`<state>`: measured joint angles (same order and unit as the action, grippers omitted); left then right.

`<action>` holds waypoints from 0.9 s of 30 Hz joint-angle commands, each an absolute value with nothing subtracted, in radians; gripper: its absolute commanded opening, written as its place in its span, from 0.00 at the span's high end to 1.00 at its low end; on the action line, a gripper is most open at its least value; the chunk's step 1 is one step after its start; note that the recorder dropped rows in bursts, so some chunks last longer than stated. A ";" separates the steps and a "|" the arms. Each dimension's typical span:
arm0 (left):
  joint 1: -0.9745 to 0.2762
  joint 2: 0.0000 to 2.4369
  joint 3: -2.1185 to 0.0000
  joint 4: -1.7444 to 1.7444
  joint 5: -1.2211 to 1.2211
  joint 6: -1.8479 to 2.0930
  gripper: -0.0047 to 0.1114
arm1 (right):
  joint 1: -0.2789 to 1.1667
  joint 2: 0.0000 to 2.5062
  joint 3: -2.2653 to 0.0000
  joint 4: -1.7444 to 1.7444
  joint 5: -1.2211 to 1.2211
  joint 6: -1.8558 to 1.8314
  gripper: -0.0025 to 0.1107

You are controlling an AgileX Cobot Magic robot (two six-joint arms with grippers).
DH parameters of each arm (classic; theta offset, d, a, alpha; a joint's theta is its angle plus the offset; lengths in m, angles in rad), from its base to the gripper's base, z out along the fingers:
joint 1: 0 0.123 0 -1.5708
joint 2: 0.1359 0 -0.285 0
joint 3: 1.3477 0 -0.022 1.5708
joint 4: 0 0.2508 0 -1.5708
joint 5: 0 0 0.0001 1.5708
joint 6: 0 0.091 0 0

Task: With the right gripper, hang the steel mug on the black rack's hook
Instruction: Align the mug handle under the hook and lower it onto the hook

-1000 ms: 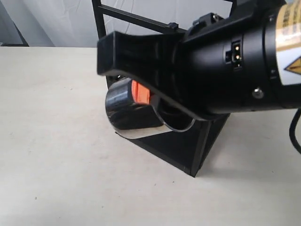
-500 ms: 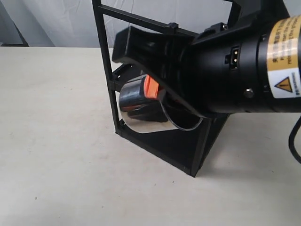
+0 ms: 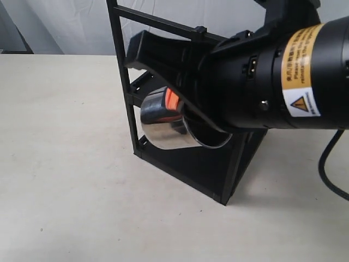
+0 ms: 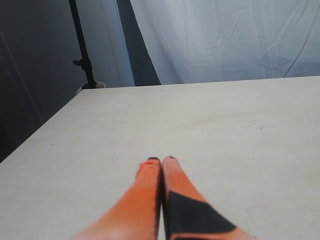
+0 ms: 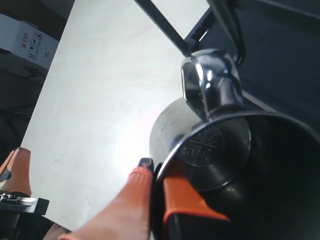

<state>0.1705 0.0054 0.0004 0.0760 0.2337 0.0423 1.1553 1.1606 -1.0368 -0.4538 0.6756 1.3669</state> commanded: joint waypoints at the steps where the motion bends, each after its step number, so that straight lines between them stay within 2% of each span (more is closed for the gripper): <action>1: 0.171 0.000 0.000 0.060 0.226 0.041 0.95 | 1.157 1.163 -1.033 -0.495 0.701 1.396 0.99; 27: 0.171 0.000 0.000 0.060 0.226 0.041 0.95 | 1.157 1.163 -1.033 -0.440 0.765 1.394 0.99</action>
<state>0.1705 0.0054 0.0004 0.0760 0.2320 0.0423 1.1553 1.1606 -1.0368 -0.4572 0.7360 1.3947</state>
